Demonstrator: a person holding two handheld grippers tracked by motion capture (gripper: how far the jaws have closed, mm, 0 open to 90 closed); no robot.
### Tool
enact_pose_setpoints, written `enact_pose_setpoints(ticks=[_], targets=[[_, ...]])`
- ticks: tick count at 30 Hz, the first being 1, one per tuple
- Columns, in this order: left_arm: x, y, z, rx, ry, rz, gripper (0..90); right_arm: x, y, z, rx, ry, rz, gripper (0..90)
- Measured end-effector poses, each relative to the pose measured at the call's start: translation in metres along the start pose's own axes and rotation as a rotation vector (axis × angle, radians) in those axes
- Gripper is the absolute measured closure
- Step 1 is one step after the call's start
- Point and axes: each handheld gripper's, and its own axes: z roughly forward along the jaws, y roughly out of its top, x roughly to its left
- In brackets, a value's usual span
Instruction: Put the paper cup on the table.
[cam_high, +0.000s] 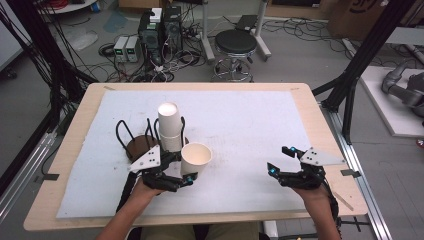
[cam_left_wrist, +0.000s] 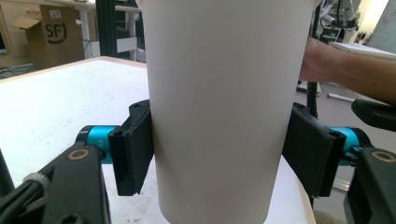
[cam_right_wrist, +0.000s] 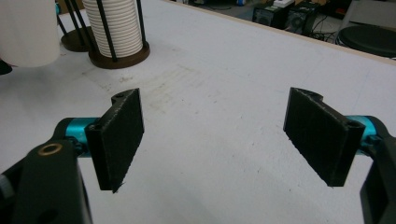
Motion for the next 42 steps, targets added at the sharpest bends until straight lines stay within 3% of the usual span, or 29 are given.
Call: enact_pose_setpoints(ticks=[7,16,25,33,38,42], targets=[[0.001,-0.002,0.001,-0.004,-0.004,-0.005,30.5,0.001,-0.002,-0.001,0.005,0.007,0.011,20.7],[0.006,-0.008,0.013,-0.001,0.024,-0.028,30.6,0.000,-0.005,-0.003,0.012,0.010,0.006,20.7],[0.020,0.009,0.052,-0.039,0.071,-0.047,30.5,-0.004,-0.008,-0.009,0.000,0.008,0.013,20.7],[0.037,0.029,0.090,-0.021,0.105,-0.029,30.9,-0.006,-0.009,-0.011,-0.009,0.009,0.024,20.7],[0.049,0.032,0.102,-0.040,0.119,-0.055,31.0,-0.007,-0.010,-0.012,-0.009,0.010,0.029,20.7],[0.060,0.023,0.117,-0.016,0.133,-0.084,31.2,-0.008,-0.010,-0.014,-0.016,0.007,0.034,20.7]])
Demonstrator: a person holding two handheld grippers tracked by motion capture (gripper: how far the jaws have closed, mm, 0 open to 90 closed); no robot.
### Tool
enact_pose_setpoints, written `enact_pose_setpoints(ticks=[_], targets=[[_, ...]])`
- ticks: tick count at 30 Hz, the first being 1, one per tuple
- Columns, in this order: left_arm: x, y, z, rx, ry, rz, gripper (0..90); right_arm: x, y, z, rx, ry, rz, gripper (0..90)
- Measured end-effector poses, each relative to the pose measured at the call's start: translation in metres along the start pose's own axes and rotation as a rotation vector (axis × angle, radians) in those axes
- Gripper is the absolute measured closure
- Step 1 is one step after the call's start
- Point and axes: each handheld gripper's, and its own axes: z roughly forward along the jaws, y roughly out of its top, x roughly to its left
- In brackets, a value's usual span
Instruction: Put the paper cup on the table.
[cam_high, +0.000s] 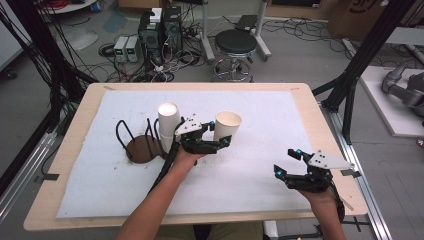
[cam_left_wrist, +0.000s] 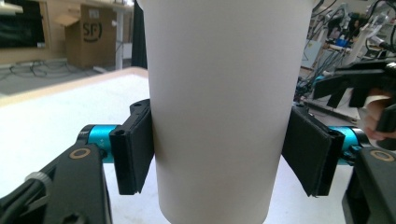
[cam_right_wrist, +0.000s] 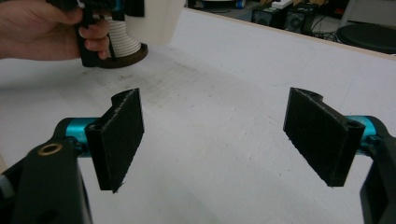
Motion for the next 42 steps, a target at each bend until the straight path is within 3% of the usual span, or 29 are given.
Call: enact_pose_setpoints(ticks=[4,11,16,18,19,20,21,23,24,25,32,35,40,42], targets=[[0.006,-0.011,0.009,0.037,0.028,-0.010,31.2,-0.001,0.000,-0.001,-0.001,0.004,0.002,20.7],[0.008,-0.020,0.024,0.043,0.034,-0.011,31.5,0.000,0.000,0.000,-0.005,0.009,0.000,20.7],[0.010,-0.026,0.031,0.092,0.044,-0.005,31.4,0.000,0.000,0.000,-0.002,0.011,0.006,20.7],[0.008,-0.023,0.036,0.131,0.051,0.009,31.4,0.000,0.000,0.000,-0.002,0.013,0.005,20.7],[0.006,-0.022,0.041,0.195,0.070,0.031,31.4,0.000,0.000,0.001,-0.002,0.014,0.006,20.7],[0.006,-0.022,0.041,0.195,0.070,0.031,31.4,0.000,0.000,0.001,0.000,0.015,0.003,20.7],[0.003,-0.022,0.046,0.255,0.089,0.051,31.3,0.000,0.000,0.001,-0.001,0.015,0.000,20.7],[0.000,-0.022,0.050,0.298,0.114,0.062,31.3,0.000,0.000,0.001,-0.003,0.014,0.001,20.7],[0.000,-0.022,0.050,0.298,0.114,0.062,31.3,0.000,0.001,0.000,-0.003,0.013,-0.002,20.7],[-0.003,-0.022,0.051,0.332,0.121,0.087,31.3,0.000,0.000,0.000,-0.003,0.012,0.001,20.7],[-0.006,-0.019,0.044,0.371,0.144,0.086,31.2,0.001,0.000,-0.001,0.002,0.015,0.003,20.7],[-0.011,-0.020,0.037,0.398,0.159,0.117,31.3,0.001,0.001,0.000,0.000,0.012,0.001,20.7],[-0.011,-0.024,0.029,0.398,0.161,0.090,31.3,0.002,0.001,0.001,0.005,0.015,-0.003,20.7],[-0.011,-0.024,0.028,0.406,0.160,0.097,31.1,0.003,0.001,0.002,0.008,0.018,0.000,20.7]])
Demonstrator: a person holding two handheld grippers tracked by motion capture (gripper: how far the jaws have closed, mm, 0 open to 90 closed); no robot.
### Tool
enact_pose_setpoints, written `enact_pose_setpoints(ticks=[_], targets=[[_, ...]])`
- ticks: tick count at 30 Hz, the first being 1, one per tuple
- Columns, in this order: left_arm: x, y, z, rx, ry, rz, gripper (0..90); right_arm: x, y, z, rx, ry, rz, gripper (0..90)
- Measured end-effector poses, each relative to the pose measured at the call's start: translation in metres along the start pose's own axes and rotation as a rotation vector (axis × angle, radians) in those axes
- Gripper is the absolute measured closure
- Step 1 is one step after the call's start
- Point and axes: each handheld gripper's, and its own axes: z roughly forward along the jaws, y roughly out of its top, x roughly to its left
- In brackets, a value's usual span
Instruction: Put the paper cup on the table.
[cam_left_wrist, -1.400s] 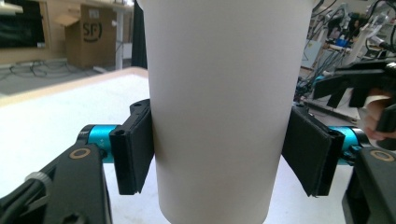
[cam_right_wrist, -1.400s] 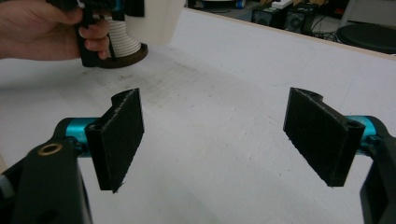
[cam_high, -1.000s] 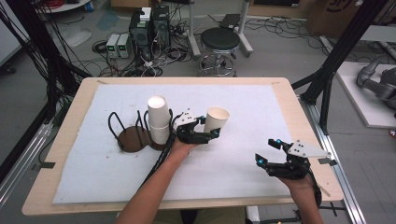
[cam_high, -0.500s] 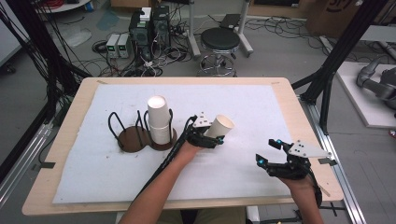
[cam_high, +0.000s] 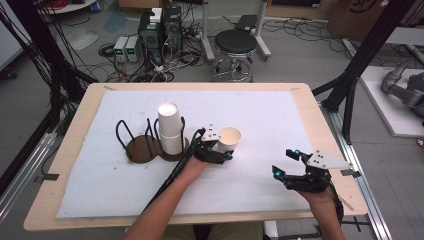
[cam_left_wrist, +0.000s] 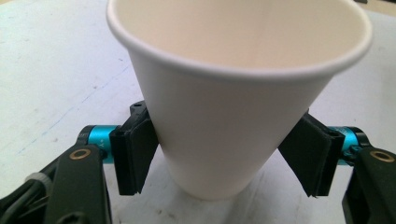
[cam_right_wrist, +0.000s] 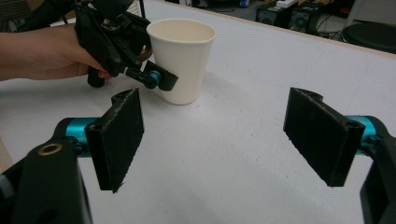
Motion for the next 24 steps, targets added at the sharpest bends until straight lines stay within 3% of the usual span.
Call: enact_pose_setpoints(ticks=[6,8,10,12,18,24], targets=[[-0.002,-0.002,-0.001,0.035,0.003,-0.004,29.7,0.000,0.000,0.001,0.002,0.001,0.000,20.7],[-0.003,-0.003,0.000,0.047,0.024,-0.008,28.3,0.000,0.000,0.001,0.001,-0.002,0.000,20.7],[-0.003,-0.003,-0.002,0.034,0.012,-0.026,20.9,0.000,-0.001,0.000,0.002,-0.001,0.000,20.7],[-0.004,-0.003,-0.003,0.025,0.010,-0.027,19.9,-0.001,-0.001,0.000,0.004,-0.002,0.003,20.7],[-0.003,-0.013,-0.027,-0.057,-0.023,-0.058,18.0,-0.001,-0.001,0.000,0.007,0.000,0.002,20.7],[-0.003,-0.019,-0.053,-0.136,-0.059,-0.054,17.9,0.000,-0.001,0.001,0.005,-0.004,-0.001,20.7]])
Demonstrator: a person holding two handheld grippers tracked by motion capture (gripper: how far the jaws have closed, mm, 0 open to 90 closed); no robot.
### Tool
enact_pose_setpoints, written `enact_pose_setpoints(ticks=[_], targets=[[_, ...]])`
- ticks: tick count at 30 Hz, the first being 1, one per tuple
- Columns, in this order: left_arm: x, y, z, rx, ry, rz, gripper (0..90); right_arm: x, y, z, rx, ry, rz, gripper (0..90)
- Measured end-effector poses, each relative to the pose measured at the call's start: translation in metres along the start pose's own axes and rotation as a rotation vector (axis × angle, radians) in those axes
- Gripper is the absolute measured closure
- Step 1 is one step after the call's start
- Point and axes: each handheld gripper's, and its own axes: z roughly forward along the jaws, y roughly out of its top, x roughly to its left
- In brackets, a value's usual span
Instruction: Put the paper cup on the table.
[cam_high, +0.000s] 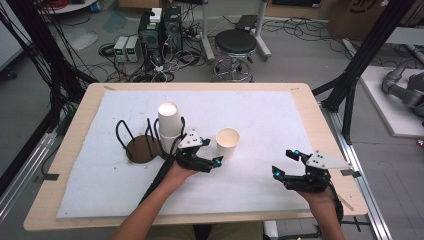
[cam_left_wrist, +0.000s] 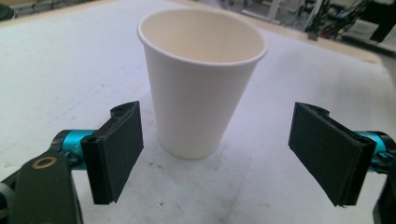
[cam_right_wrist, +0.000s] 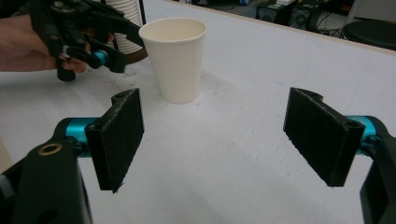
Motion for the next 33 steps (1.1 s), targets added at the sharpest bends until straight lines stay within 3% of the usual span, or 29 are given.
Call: enact_pose_setpoints(ticks=[1,6,7,12,15,16,17,20,23,28,29,32,33], targets=[[-0.001,0.000,-0.010,-0.030,-0.010,0.003,17.9,0.000,0.000,0.000,0.002,0.001,0.003,20.7],[-0.006,-0.001,-0.030,-0.086,-0.035,0.011,17.9,0.000,0.000,0.000,0.002,-0.003,0.000,20.7],[-0.009,-0.001,-0.041,-0.119,-0.052,0.016,18.0,0.000,-0.001,0.001,0.001,-0.004,0.001,20.7],[-0.011,-0.001,-0.064,-0.174,-0.074,0.015,17.9,0.001,-0.001,0.001,0.006,-0.003,0.003,20.7],[-0.008,-0.004,-0.089,-0.196,-0.041,0.027,17.9,0.002,0.000,0.002,0.003,-0.005,-0.001,20.6],[-0.008,-0.004,-0.089,-0.196,-0.041,0.027,18.0,0.002,0.000,0.002,0.007,-0.003,0.002,20.7],[-0.005,-0.007,-0.103,-0.216,-0.019,0.022,17.9,0.002,-0.001,0.003,0.007,-0.005,0.000,20.7],[-0.002,-0.009,-0.115,-0.234,-0.002,0.018,17.9,0.002,-0.001,0.003,0.008,-0.004,0.000,20.7],[0.003,-0.012,-0.140,-0.275,0.053,0.028,18.0,0.001,-0.001,0.004,0.014,-0.008,-0.004,20.7],[0.010,-0.015,-0.163,-0.312,0.112,0.027,17.9,0.000,-0.002,0.003,0.014,-0.019,-0.010,20.7],[0.015,-0.020,-0.177,-0.331,0.143,0.019,17.9,-0.001,-0.003,0.001,0.009,-0.026,-0.004,20.7],[0.020,-0.024,-0.186,-0.347,0.170,0.003,17.9,-0.003,-0.004,-0.002,0.002,-0.034,-0.003,20.7],[0.025,-0.029,-0.197,-0.363,0.201,-0.015,17.9,-0.004,-0.005,-0.003,-0.002,-0.041,-0.001,20.6]])
